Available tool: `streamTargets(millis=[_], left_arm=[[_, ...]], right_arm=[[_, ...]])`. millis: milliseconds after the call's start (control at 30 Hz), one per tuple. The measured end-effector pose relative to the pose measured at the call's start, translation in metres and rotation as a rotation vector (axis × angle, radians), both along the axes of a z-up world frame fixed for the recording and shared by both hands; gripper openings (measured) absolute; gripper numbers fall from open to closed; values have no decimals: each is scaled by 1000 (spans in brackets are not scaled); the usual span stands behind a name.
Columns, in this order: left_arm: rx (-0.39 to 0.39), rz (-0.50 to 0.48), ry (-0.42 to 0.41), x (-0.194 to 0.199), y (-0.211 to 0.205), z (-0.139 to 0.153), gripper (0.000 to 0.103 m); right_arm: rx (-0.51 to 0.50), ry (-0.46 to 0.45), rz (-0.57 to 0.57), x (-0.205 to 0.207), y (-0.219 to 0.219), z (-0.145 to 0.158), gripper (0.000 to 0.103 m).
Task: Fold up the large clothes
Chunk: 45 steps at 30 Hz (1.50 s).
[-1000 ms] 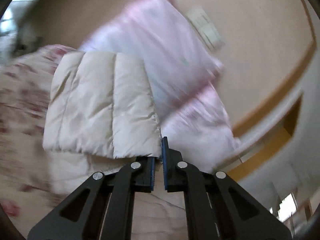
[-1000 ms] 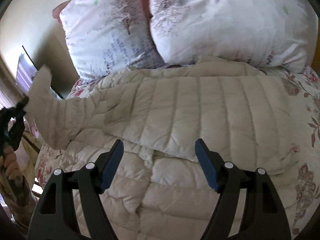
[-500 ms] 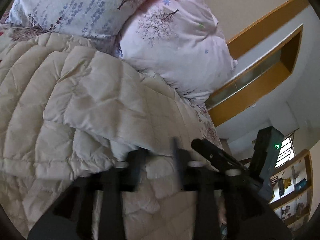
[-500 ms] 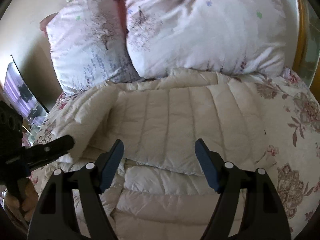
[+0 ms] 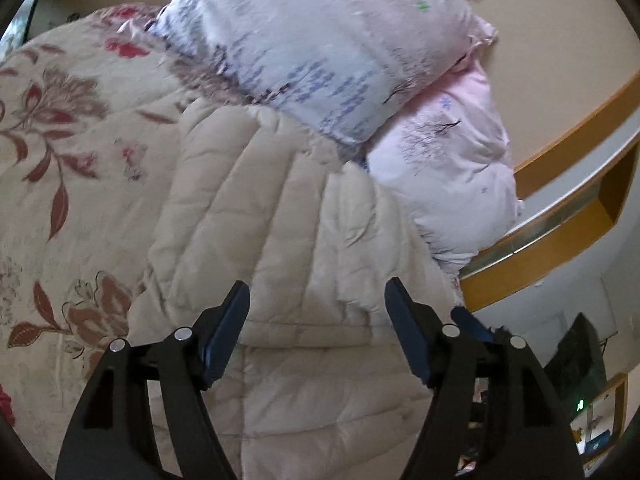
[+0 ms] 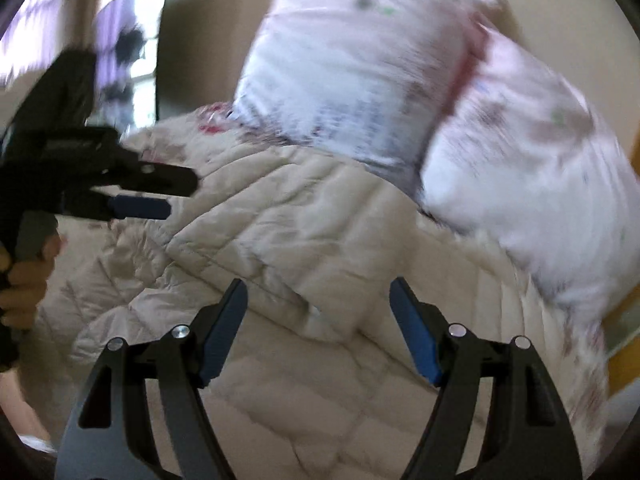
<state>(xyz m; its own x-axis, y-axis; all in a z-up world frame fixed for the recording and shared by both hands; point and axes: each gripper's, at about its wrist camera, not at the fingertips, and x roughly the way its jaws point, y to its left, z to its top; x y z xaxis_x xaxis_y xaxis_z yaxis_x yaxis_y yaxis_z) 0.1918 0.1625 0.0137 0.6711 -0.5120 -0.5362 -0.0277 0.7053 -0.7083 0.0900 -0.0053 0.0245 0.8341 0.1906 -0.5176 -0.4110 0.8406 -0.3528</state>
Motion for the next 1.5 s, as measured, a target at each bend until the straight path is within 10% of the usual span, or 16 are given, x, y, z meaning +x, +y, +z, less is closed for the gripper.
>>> streamTargets(millis=[200, 367, 700, 833, 933, 1200, 1267, 1333, 1500], left_arm=[[1, 9, 39, 3, 2, -15, 70], [9, -2, 39, 3, 0, -19, 70], [54, -49, 4, -4, -4, -13, 70], [92, -65, -4, -11, -5, -10, 72], [138, -75, -18, -19, -5, -6, 77], [359, -47, -49, -49, -1, 8, 94], [368, -43, -43, -55, 4, 7, 94], [370, -40, -39, -59, 7, 4, 94], [368, -35, -14, -74, 19, -7, 94]], right_arm=[[-121, -48, -51, 23, 35, -20, 63], [-17, 3, -155, 48, 13, -15, 11], [486, 130, -322, 24, -124, 21, 10], [643, 204, -362, 23, -164, 13, 63], [747, 232, -392, 30, -189, 13, 63], [852, 426, -438, 76, -205, -27, 49], [862, 446, -417, 84, -201, -33, 28], [851, 432, -396, 85, -196, -32, 8], [835, 292, -385, 53, -197, -10, 6]])
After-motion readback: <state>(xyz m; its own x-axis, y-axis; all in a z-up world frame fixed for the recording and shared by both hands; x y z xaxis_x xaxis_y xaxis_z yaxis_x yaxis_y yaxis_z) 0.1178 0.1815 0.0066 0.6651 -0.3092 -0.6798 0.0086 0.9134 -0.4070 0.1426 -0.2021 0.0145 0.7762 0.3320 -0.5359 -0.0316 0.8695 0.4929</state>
